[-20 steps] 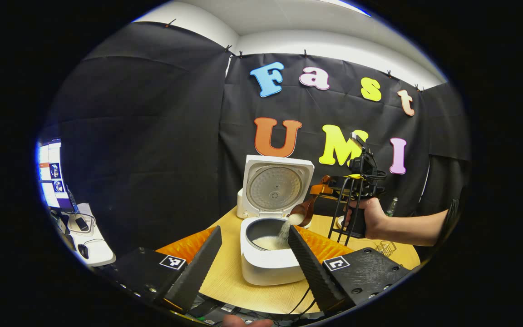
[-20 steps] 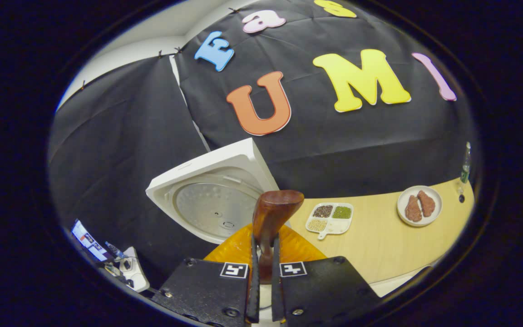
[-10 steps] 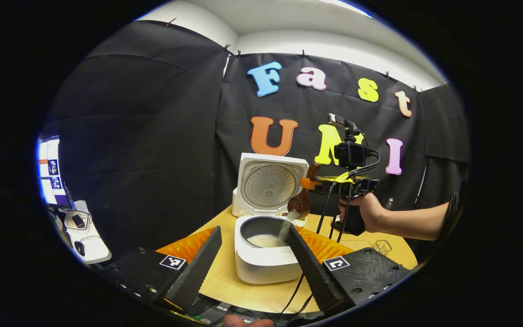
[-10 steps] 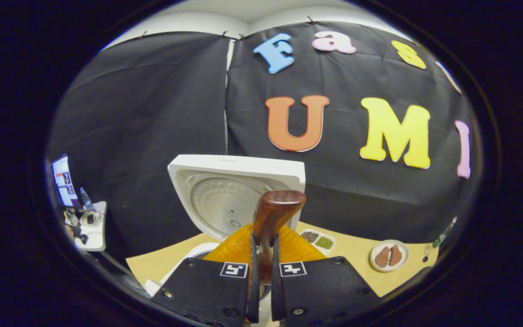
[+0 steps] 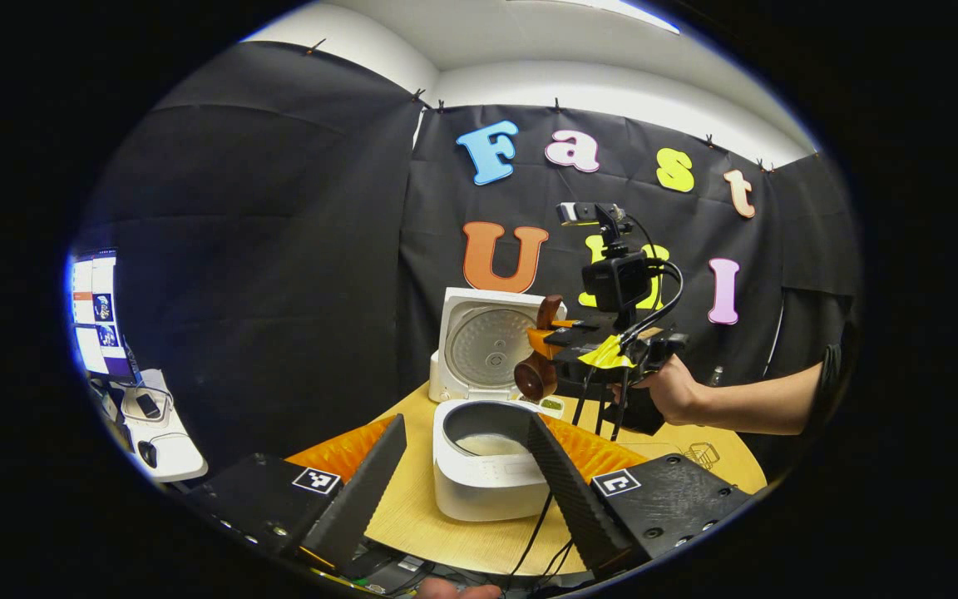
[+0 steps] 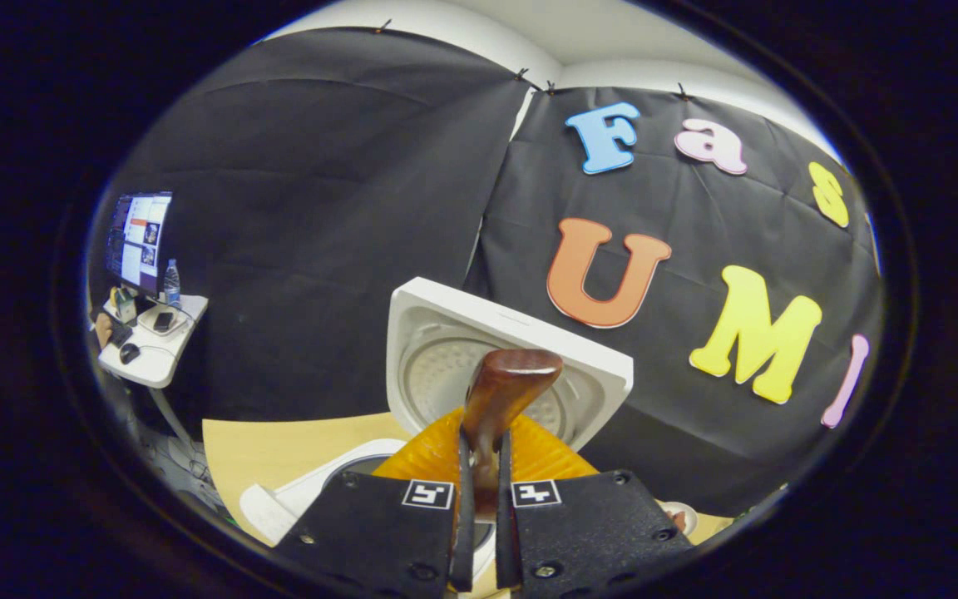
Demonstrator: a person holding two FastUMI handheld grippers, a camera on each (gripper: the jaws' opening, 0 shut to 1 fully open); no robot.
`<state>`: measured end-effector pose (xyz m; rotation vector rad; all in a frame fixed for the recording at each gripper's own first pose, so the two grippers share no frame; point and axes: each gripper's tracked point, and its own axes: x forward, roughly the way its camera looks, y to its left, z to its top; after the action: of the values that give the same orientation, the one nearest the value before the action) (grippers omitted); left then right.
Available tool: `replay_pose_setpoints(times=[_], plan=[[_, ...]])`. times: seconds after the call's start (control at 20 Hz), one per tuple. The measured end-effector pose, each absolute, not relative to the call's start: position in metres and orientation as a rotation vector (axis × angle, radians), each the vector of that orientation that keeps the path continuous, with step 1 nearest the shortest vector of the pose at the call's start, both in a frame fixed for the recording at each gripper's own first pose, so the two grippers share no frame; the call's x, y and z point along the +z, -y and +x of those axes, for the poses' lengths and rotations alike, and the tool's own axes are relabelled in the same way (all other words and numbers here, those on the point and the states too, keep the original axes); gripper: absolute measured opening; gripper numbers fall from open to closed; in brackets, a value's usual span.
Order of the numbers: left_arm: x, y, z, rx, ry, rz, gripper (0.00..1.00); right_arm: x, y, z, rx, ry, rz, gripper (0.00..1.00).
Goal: Close the left gripper, press the button to open the rice cooker; take a wooden spoon from the chopstick holder with the right hand, scoop a spoonful of rice and pour it into the rice cooker, then put the wooden spoon back into the chopstick holder.
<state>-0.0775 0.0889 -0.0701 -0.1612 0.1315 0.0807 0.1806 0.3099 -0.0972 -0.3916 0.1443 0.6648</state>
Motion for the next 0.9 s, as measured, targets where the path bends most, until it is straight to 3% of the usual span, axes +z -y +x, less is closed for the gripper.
replay_pose_setpoints(times=[0.45,0.9], plan=[[-0.065,-0.082,-0.082,0.088,-0.125,-0.157,0.94,-0.080,-0.296,0.165,0.658,-0.168,-0.219,0.12],[-0.054,-0.051,-0.060,0.028,-0.106,-0.139,0.94,-0.035,-0.170,0.159,0.518,-0.233,0.178,0.12]])
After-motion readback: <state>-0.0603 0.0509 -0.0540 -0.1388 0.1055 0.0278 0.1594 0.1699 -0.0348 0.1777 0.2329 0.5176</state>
